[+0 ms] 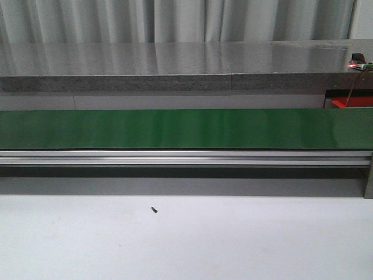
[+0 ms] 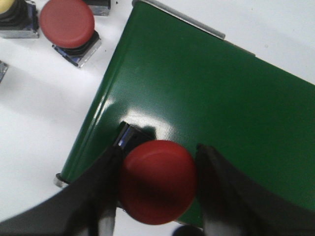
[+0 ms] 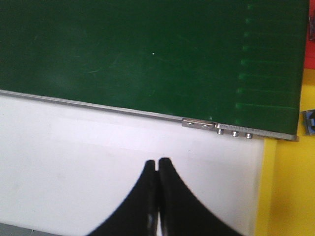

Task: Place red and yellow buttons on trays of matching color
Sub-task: 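Carry the red button with the left gripper onto the belt, then open the left gripper and grasp a yellow push-button beside the belt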

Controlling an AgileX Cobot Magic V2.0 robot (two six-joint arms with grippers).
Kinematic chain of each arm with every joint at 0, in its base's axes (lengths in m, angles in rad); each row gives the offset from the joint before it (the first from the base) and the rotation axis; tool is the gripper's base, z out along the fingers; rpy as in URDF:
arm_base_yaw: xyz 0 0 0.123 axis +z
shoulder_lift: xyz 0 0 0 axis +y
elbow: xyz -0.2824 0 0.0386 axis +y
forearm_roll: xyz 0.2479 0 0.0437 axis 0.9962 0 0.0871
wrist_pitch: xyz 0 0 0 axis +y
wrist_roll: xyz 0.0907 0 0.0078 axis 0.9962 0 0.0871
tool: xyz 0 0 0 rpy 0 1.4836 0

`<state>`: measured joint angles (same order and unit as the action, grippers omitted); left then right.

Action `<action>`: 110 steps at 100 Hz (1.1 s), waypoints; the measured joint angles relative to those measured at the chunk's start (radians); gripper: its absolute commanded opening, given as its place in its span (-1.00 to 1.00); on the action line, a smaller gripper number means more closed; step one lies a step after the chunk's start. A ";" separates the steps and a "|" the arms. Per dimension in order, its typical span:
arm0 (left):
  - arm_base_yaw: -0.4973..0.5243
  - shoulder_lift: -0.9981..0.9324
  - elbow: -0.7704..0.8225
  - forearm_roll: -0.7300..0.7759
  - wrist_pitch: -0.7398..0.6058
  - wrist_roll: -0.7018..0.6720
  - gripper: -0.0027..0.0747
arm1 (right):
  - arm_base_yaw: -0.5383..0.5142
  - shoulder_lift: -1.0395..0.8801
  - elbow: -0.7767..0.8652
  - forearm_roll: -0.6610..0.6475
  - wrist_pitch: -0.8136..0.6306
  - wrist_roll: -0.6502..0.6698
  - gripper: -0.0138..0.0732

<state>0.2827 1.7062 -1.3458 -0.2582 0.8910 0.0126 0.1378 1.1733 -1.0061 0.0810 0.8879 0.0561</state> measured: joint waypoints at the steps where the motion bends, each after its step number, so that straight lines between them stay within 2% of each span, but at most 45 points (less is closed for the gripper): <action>1: 0.000 0.002 0.000 0.001 0.000 0.000 -0.43 | 0.000 0.000 0.000 0.000 0.000 0.000 -0.93; 6: 0.000 0.010 0.000 -0.001 -0.001 0.002 -0.40 | 0.000 0.000 0.000 0.000 -0.002 0.000 -0.93; 13: 0.000 0.013 0.000 -0.010 -0.005 0.002 -0.22 | 0.000 0.000 0.000 0.000 -0.002 0.000 -0.93; 25: -0.002 0.013 0.000 -0.014 -0.006 0.011 0.36 | 0.000 0.000 0.000 0.000 -0.002 0.000 -0.93; 30: -0.002 0.013 0.000 -0.014 -0.006 0.015 0.53 | 0.000 0.000 0.000 0.000 -0.002 0.000 -0.93; 35: -0.002 0.013 0.000 -0.012 -0.006 0.014 0.62 | 0.000 0.000 0.000 0.000 -0.002 0.000 -0.93; 79: 0.002 -0.055 -0.069 -0.037 0.025 0.048 0.62 | 0.000 0.000 0.000 0.000 -0.002 0.000 -0.93; 110: 0.110 -0.079 -0.072 0.023 0.046 0.079 0.62 | 0.000 0.000 0.000 0.000 -0.002 0.000 -0.93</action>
<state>0.3923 1.6275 -1.4174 -0.2353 0.9371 0.0912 0.1378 1.1733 -1.0061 0.0810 0.8862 0.0561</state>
